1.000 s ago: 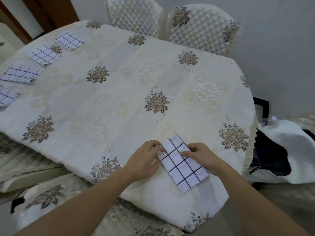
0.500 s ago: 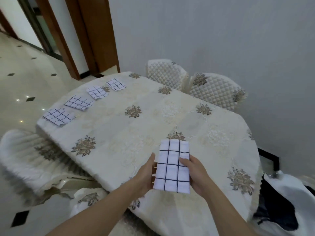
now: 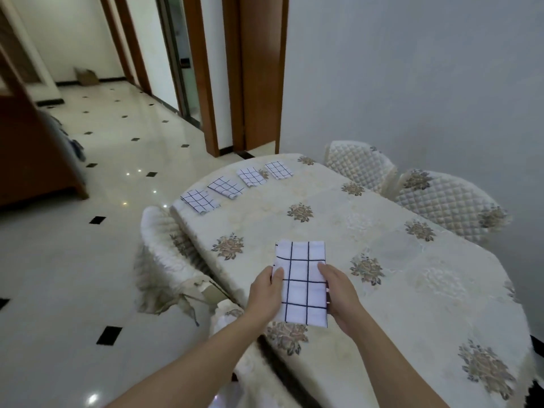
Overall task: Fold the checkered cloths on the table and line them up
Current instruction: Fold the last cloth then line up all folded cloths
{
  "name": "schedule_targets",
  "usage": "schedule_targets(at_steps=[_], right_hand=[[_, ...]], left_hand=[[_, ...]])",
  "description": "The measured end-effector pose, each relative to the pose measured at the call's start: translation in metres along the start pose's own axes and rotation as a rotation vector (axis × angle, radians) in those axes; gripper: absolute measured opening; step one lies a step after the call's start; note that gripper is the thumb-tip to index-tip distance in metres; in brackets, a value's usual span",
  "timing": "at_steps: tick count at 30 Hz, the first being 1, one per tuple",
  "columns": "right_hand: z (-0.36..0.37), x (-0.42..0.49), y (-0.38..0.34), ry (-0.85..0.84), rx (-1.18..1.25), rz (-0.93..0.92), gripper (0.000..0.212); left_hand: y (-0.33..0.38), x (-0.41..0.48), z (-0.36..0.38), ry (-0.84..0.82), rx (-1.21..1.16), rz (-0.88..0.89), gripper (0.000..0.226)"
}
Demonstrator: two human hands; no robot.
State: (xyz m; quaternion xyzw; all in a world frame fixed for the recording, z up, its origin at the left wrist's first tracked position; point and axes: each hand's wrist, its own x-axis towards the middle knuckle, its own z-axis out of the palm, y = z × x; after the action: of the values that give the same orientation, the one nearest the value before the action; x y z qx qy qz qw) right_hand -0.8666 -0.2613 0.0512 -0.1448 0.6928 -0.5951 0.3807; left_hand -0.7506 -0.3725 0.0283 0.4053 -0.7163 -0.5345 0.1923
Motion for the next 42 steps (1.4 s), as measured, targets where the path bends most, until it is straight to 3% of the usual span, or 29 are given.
schedule_targets(at_steps=[6,17,23,33,42], right_hand=[[0.036,-0.012,0.007,0.043,-0.184,-0.107,0.033],[0.076,-0.052,0.027,-0.134,-0.42,-0.292,0.041],[0.119,-0.072,0.033,-0.245,-0.467,-0.335,0.034],[0.232,-0.098,0.055,-0.436,-0.558,-0.421,0.042],[0.358,-0.088,0.071,-0.545,-0.592,-0.443,0.042]], left_hand=[[-0.01,-0.029,-0.025,0.14,-0.102,-0.082,0.038],[-0.021,-0.101,-0.065,0.385,-0.033,-0.134,0.032],[-0.045,-0.136,-0.094,0.559,-0.046,-0.203,0.04],[-0.097,-0.181,-0.18,0.824,-0.079,-0.282,0.041],[-0.168,-0.163,-0.279,0.925,-0.12,-0.345,0.042]])
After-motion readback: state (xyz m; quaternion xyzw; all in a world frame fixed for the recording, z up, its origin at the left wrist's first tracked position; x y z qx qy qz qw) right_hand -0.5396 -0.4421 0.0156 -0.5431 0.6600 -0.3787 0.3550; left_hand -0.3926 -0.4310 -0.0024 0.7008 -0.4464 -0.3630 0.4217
